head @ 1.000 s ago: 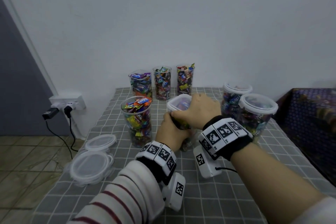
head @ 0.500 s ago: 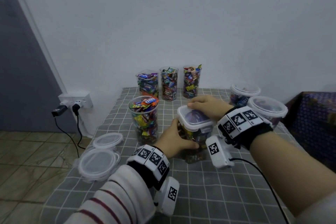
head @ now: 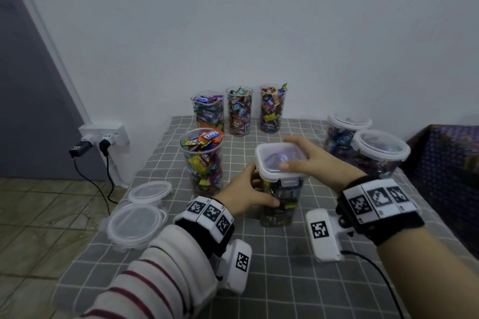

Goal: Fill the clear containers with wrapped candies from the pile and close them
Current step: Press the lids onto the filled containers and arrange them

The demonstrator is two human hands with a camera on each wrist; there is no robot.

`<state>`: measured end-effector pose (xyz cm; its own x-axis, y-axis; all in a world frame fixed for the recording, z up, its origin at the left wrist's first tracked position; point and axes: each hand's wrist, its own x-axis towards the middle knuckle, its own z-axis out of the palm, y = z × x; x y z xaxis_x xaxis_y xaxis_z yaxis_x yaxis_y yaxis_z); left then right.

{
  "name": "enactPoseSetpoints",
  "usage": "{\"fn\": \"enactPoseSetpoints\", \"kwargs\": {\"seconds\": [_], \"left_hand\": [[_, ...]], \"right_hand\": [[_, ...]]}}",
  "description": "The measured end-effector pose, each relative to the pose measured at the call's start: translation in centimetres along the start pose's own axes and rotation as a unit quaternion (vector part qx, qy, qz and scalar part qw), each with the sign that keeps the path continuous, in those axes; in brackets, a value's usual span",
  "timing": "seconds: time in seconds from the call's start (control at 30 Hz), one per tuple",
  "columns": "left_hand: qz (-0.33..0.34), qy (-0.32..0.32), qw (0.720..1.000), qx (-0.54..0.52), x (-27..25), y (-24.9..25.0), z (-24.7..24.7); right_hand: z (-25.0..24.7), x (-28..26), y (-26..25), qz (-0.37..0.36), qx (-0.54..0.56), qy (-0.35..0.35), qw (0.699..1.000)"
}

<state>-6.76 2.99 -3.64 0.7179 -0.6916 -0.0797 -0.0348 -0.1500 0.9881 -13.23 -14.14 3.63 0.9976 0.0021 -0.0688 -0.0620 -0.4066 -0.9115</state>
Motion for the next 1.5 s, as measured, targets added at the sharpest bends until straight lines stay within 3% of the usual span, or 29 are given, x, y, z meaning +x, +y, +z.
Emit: {"fn": "enactPoseSetpoints", "kwargs": {"seconds": [0.1,0.2,0.5,0.7,0.87,0.97,1.1,1.17,1.33,1.5], "left_hand": [[0.005,-0.015,1.000,-0.008,0.0,0.0,-0.1],[0.005,-0.024,1.000,-0.013,0.0,-0.2,-0.1],[0.017,-0.044,0.999,-0.006,-0.7,0.1,0.2],[-0.027,-0.044,0.994,0.092,-2.9,0.4,-0.4],[-0.083,0.040,0.965,0.245,-6.9,0.4,-4.2],[-0.081,0.135,0.947,0.279,-9.0,0.2,-7.4],[-0.091,0.310,0.870,0.372,-10.2,0.6,-10.9],[-0.114,0.357,0.841,0.389,-9.9,0.4,-12.6],[-0.268,0.336,0.827,0.363,-8.1,-2.0,-15.7],[-0.315,0.300,0.826,0.359,-7.2,-3.6,-16.3]], "right_hand": [[-0.2,-0.7,1.1,-0.008,0.018,-0.039,0.999],[-0.1,-1.1,1.7,-0.018,0.002,-0.033,0.999],[1.0,-2.3,1.7,-0.068,-0.036,0.057,0.995],[1.9,-4.4,1.6,-0.084,-0.103,0.149,0.980],[0.8,-5.6,2.3,-0.063,-0.118,0.226,0.965],[-0.3,-6.0,3.3,-0.041,-0.154,0.264,0.951],[-1.5,-6.2,4.5,-0.012,-0.177,0.314,0.933],[-1.7,-6.4,4.7,-0.002,-0.189,0.340,0.921],[-0.7,-6.8,4.0,0.015,-0.261,0.378,0.888],[0.4,-7.1,3.4,0.013,-0.314,0.385,0.868]]}}
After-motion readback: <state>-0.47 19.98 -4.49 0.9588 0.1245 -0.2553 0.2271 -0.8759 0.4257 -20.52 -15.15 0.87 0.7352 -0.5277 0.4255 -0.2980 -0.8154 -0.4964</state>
